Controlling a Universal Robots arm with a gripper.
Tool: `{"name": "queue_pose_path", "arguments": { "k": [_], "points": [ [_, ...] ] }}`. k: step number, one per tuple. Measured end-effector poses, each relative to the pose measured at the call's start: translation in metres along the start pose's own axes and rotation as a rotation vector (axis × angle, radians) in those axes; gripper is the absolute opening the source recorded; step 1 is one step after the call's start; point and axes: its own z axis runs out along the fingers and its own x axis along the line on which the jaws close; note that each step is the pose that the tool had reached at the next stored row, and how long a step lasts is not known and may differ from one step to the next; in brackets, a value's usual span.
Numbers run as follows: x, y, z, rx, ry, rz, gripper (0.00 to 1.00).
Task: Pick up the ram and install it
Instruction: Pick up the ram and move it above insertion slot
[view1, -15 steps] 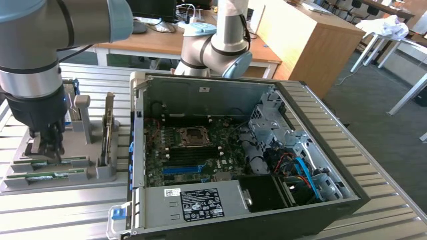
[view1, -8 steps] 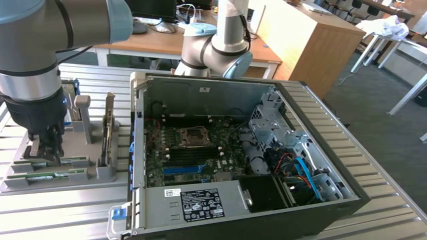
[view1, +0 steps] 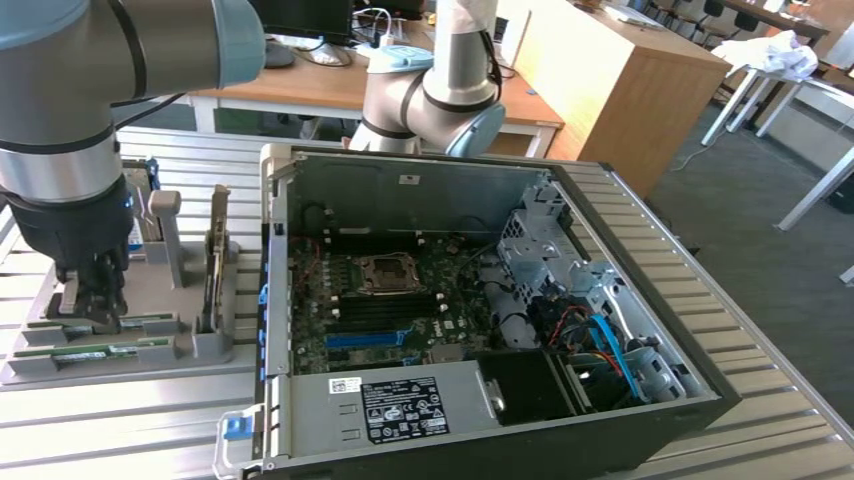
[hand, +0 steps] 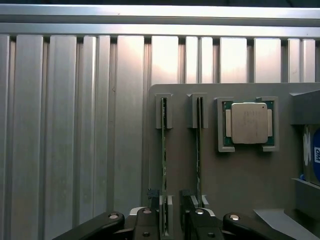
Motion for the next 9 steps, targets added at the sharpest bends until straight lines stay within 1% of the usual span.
{"name": "queue_pose_path", "arguments": {
  "k": [9],
  "points": [
    [0.0,-0.0001,0.0045,-0.0003,0.0002,0.0,0.3]
  ]
}}
